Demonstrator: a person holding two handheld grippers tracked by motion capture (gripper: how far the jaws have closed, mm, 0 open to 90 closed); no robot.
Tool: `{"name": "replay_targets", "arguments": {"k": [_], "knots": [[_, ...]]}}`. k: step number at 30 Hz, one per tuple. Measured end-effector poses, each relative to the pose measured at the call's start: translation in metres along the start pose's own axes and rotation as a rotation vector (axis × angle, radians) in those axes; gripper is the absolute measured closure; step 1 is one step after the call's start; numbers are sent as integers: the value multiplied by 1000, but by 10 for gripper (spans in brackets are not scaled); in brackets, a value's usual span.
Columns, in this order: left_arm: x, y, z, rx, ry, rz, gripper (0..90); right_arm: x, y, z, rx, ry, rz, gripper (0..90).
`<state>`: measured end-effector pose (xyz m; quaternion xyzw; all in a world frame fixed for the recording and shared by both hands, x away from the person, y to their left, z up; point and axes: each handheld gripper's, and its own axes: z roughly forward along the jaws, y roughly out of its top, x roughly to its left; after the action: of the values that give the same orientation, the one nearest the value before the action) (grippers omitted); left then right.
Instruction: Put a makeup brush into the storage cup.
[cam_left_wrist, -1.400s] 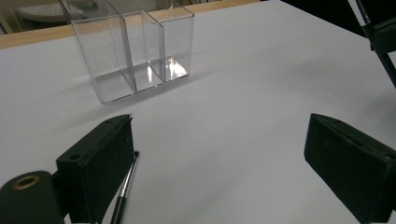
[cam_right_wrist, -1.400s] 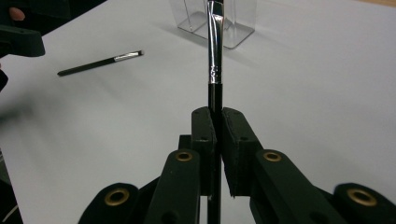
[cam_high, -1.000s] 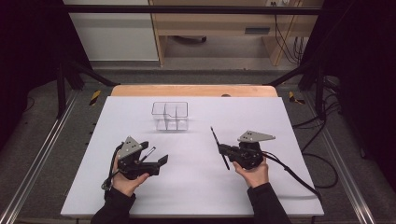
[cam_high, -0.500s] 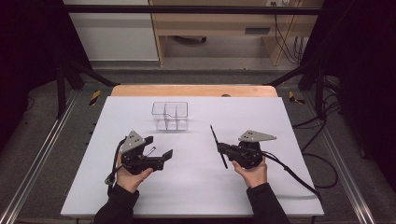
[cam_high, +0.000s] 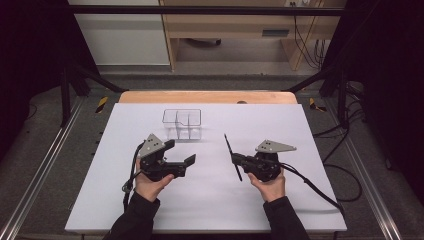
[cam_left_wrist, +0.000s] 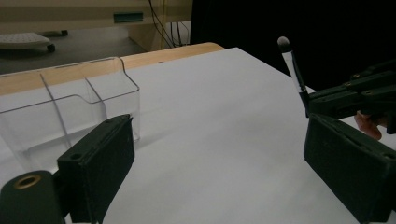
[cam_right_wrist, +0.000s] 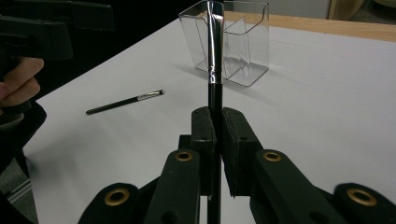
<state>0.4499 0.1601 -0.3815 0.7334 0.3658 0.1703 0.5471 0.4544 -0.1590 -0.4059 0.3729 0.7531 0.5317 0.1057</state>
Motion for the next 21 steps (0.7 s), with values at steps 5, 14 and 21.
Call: {"name": "replay_targets", "arguments": {"k": [5, 14, 21], "knots": [[-7, 5, 8, -4, -17, 6, 78, 1, 1, -1, -12, 9, 3, 845], [-18, 12, 19, -18, -47, 7, 82, 2, 1, -2, -20, 9, 0, 844], [-26, 15, 27, -30, -69, 0, 87, 4, 1, -3, -28, 20, 4, 844]]}}
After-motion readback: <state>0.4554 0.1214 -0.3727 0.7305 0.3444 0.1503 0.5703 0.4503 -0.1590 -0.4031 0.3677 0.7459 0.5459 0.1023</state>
